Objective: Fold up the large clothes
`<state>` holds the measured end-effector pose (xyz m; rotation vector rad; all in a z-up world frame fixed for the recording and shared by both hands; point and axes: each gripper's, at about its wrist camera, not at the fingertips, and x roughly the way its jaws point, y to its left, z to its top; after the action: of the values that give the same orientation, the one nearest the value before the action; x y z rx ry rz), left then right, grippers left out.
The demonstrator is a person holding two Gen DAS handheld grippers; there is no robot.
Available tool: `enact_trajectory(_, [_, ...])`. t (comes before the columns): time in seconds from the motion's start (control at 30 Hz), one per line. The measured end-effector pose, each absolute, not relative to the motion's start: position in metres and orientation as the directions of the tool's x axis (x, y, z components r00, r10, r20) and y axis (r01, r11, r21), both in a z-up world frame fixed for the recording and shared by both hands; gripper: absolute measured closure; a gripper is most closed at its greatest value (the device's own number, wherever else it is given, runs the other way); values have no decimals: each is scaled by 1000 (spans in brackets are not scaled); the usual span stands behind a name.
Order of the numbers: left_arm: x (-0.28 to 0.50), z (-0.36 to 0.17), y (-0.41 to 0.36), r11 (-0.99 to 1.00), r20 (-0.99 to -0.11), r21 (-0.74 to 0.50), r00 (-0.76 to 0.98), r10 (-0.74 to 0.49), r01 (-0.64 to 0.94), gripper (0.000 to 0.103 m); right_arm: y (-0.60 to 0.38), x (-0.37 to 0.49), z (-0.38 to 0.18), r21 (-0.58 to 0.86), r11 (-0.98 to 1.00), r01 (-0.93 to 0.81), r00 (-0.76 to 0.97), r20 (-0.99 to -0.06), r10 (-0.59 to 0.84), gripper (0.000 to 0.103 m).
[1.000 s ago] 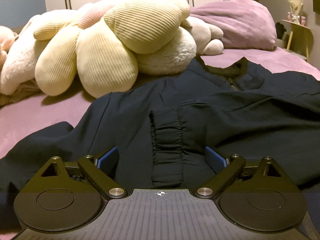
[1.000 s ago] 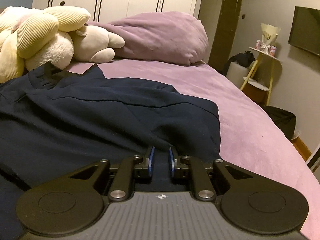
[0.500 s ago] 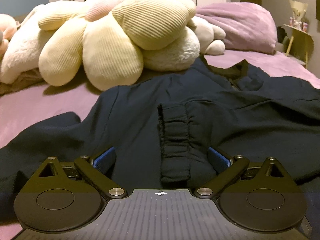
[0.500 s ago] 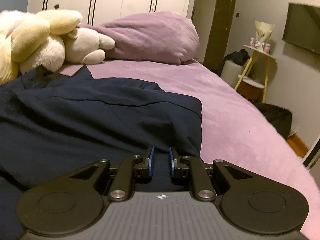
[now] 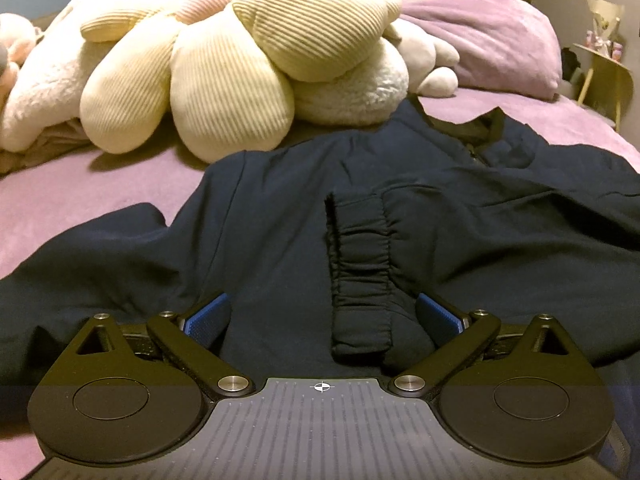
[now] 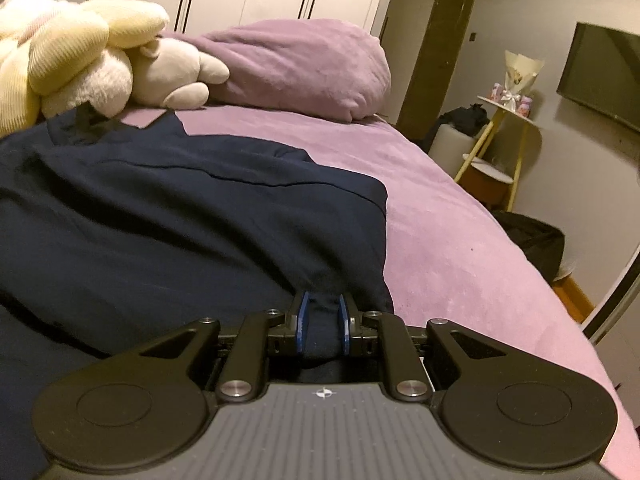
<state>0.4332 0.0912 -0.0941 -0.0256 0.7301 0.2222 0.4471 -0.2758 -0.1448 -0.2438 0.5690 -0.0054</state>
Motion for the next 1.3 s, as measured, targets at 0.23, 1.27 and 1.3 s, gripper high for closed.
enact_trajectory(0.23, [434,-89,93,965,-698,93,675,238,-244,0,-278,447,-136,-214,974,-67,834,-549,-63,87])
enact_trajectory(1.27, [125,-103,409,313,-698,-555,636,330,-771,34,-215,298,-78,372,891,-260,727,-532,434,79])
enact_trajectory(1.3, [121,-108,419,263,-671,-611,665,329,-747,34,-210,296,-84,390,886,-251,711,-546,442,79])
